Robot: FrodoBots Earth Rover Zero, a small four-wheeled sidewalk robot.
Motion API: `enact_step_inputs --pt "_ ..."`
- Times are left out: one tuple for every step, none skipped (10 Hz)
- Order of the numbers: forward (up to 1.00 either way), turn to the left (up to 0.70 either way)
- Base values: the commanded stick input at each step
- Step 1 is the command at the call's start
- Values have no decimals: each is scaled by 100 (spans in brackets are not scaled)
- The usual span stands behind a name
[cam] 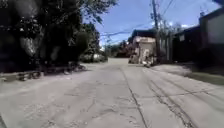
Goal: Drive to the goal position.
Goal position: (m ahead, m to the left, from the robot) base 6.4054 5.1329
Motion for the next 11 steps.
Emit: enact_step_inputs --pt "97 3" --pt "97 3" --pt "97 3" --pt "97 6" --pt "97 14" --pt "97 9" --pt "97 4" --pt "97 2" --pt "97 2" --pt "97 3" --pt "97 5"
